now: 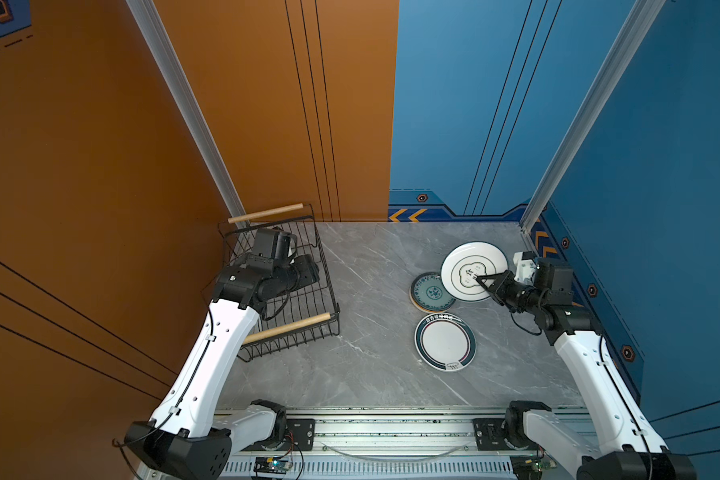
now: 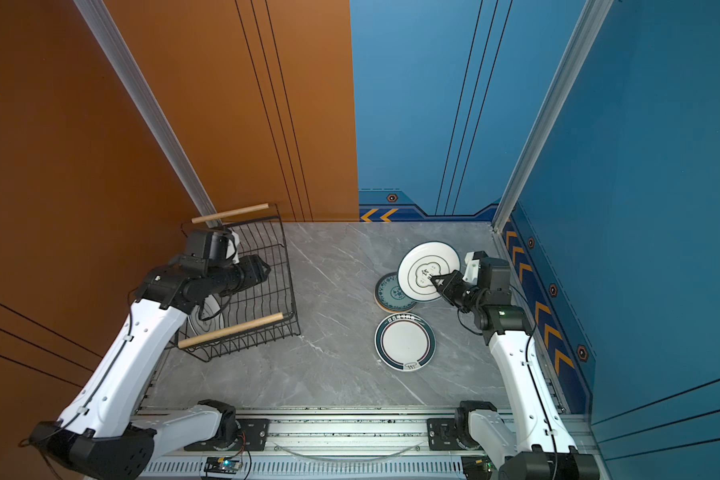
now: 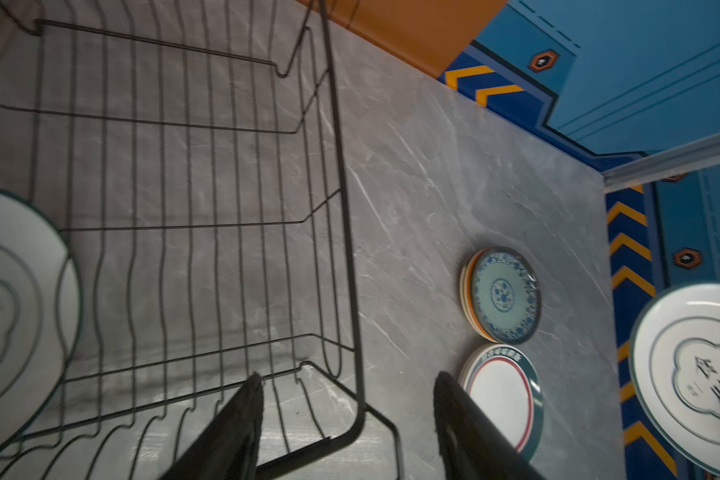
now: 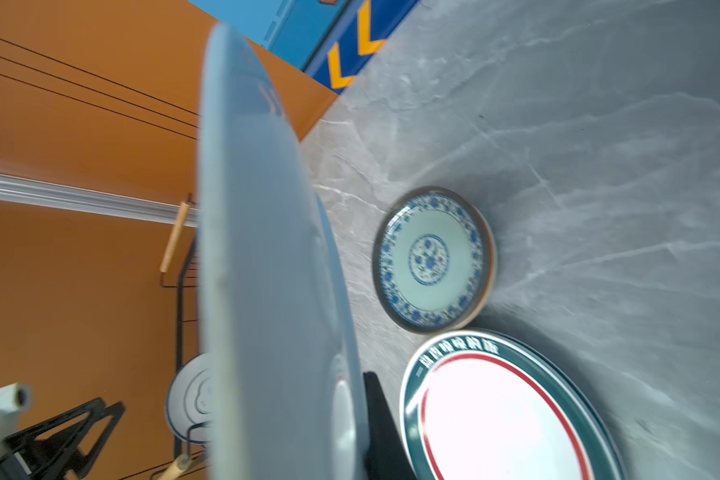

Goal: Unload the plates from the dish rack
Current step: 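Carry the white plate over the red-ring stack with the right while the left withdraws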

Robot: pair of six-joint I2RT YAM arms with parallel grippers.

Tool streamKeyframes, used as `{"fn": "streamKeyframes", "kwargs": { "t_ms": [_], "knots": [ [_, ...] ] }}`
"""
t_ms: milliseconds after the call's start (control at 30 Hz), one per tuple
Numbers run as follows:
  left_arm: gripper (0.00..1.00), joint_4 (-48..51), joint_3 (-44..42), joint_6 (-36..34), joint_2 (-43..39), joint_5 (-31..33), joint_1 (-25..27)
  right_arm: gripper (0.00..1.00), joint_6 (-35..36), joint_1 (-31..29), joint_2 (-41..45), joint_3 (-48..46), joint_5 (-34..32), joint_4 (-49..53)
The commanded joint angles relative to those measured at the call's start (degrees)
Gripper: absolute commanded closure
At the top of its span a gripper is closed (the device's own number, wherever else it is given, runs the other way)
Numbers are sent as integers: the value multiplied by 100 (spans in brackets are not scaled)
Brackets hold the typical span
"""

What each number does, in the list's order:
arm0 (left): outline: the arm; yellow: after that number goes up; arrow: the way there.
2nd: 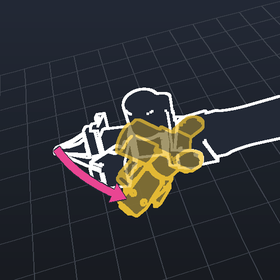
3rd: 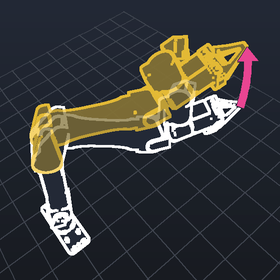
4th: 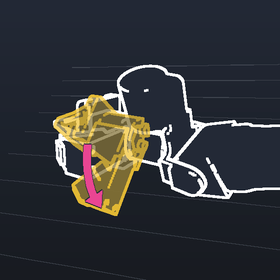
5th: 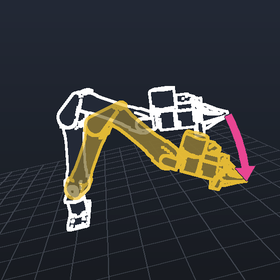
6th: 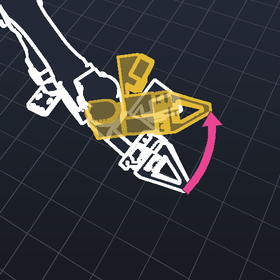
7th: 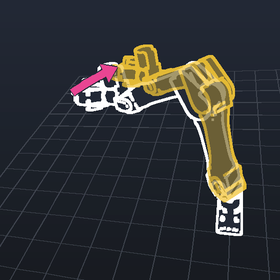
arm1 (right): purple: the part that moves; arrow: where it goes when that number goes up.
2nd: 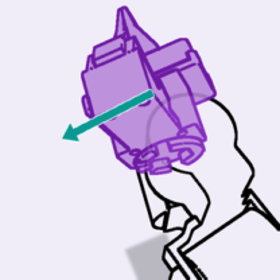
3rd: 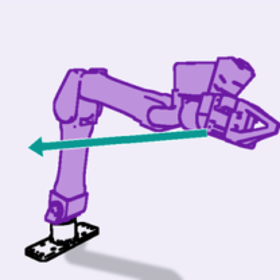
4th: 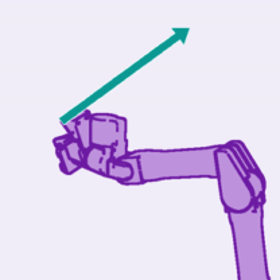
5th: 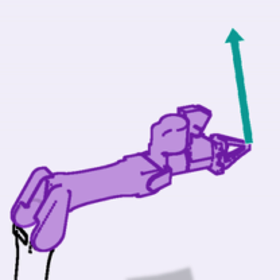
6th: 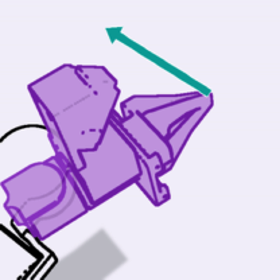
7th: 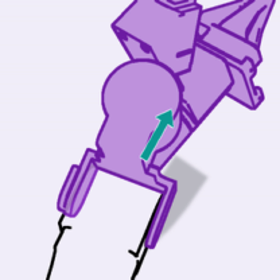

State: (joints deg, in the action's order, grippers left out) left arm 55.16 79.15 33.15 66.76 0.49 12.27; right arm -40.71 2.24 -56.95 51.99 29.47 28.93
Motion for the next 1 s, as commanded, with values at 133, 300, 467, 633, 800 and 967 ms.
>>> {"fn": "streamKeyframes", "kwargs": {
  "t_ms": [133, 300, 467, 633, 800, 967],
  "knots": [
    [34, 879, -448, -411, -407, 797, -627, 98, 558, 7, 292, -494, -556, 1158],
    [34, 894, -574, -382, -397, 942, -790, 98, 519, -128, 493, -910, -675, 1276],
    [34, 892, -723, -301, -340, 1096, -822, 97, 438, -332, 588, -1334, -779, 1296],
    [34, 886, -776, -279, -304, 1119, -832, 97, 368, -502, 641, -1514, -842, 1291],
    [34, 878, -800, -283, -328, 1132, -846, 96, 340, -657, 549, -1627, -838, 1234],
    [34, 882, -845, -298, -365, 1151, -871, 94, 271, -810, 465, -1723, -820, 1116]
  ]
}}
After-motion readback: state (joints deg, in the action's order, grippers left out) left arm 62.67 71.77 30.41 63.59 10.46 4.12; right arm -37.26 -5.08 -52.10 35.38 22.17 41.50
